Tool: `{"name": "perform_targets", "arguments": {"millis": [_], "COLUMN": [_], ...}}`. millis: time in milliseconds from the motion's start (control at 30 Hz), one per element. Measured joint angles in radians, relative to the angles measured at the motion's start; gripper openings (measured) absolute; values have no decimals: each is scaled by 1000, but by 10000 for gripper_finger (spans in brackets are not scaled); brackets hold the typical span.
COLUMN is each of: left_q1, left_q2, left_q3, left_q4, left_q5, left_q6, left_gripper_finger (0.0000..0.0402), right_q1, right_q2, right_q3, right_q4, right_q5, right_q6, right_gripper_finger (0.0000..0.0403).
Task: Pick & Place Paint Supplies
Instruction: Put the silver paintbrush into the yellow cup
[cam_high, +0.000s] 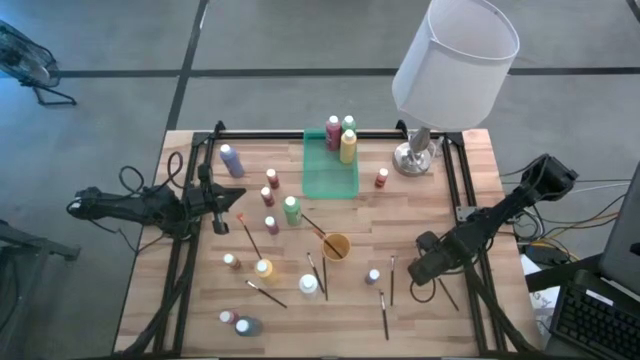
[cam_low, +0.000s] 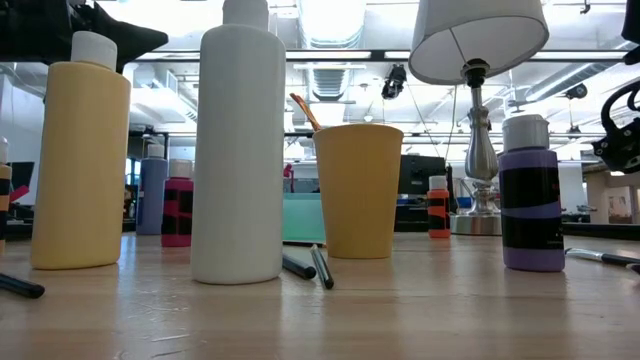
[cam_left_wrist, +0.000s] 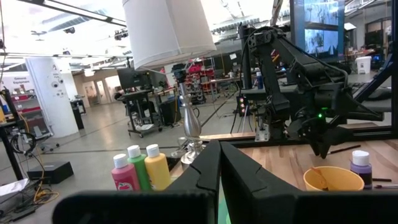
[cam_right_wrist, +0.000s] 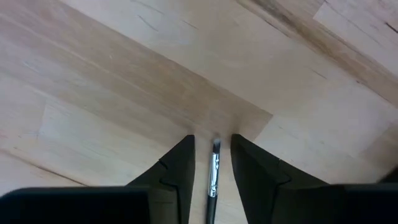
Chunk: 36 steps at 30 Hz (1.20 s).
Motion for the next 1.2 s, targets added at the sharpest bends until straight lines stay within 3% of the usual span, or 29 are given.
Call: {"name": "perform_targets", "arguments": {"millis": [667,1000,1200], "left_q1": [0,0,0], "left_q2": [0,0,0], "left_q3": [0,0,0], "left_q4": [-1,-1,-2], "left_q5": [0,0,0], "left_q6": [0,0,0], "left_gripper_finger": [16,16,16], "right_q1": [0,0,-1], "right_q2": [2,-12,-29], "right_q3": [3,8,37], "right_q4": [4,-1,-4], "right_q5": [-1,5,89], "right_q6": [-8,-28,-68], "right_gripper_finger": [11,8,8]}}
